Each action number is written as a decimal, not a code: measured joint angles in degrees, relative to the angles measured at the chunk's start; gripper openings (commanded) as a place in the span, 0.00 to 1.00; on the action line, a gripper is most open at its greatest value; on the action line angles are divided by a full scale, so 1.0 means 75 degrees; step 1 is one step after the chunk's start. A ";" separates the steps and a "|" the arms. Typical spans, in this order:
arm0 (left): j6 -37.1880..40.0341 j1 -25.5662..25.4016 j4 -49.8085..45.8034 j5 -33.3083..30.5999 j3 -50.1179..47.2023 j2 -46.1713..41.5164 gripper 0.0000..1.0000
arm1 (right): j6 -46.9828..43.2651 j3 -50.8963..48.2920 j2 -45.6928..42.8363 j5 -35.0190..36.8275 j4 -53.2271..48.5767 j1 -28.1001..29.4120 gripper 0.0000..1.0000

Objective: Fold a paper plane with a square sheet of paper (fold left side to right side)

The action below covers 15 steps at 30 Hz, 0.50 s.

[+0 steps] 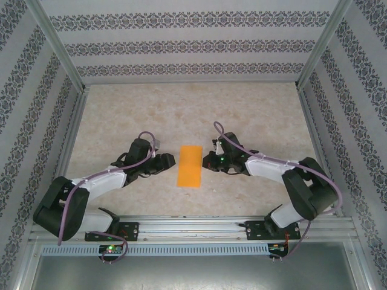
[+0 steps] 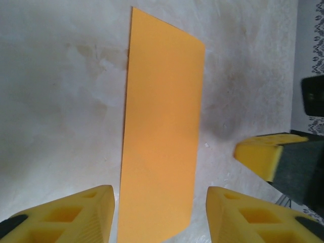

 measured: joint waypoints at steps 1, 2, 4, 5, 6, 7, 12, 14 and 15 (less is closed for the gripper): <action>0.0003 0.0012 0.0032 0.0055 0.0000 0.0067 0.48 | 0.0032 0.0052 0.0178 -0.0006 0.0093 0.0000 0.00; 0.0006 0.0015 0.0050 0.0108 0.0000 0.0128 0.47 | 0.0070 0.0111 0.0347 -0.0009 0.0163 0.0012 0.00; 0.0017 0.0015 0.0070 0.0210 0.0000 0.0256 0.47 | 0.0122 0.0204 0.0577 -0.0026 0.0242 0.0012 0.00; 0.0035 0.0015 0.0070 0.0233 0.0000 0.0312 0.47 | 0.0146 0.0254 0.0682 -0.0029 0.0291 0.0015 0.00; 0.0041 0.0015 0.0070 0.0248 0.0000 0.0353 0.47 | 0.0149 0.0291 0.0758 -0.0032 0.0321 0.0015 0.00; 0.0052 0.0015 0.0070 0.0274 0.0000 0.0393 0.47 | 0.0157 0.0326 0.0851 -0.0050 0.0379 0.0029 0.00; 0.0076 0.0015 0.0070 0.0382 0.0012 0.0513 0.47 | 0.0181 0.0434 0.1180 -0.0111 0.0493 0.0114 0.00; 0.0079 0.0015 0.0067 0.0408 0.0017 0.0557 0.47 | 0.0181 0.0466 0.1306 -0.0117 0.0487 0.0114 0.00; 0.0085 0.0015 0.0067 0.0417 0.0032 0.0577 0.46 | 0.0181 0.0475 0.1355 -0.0117 0.0490 0.0114 0.00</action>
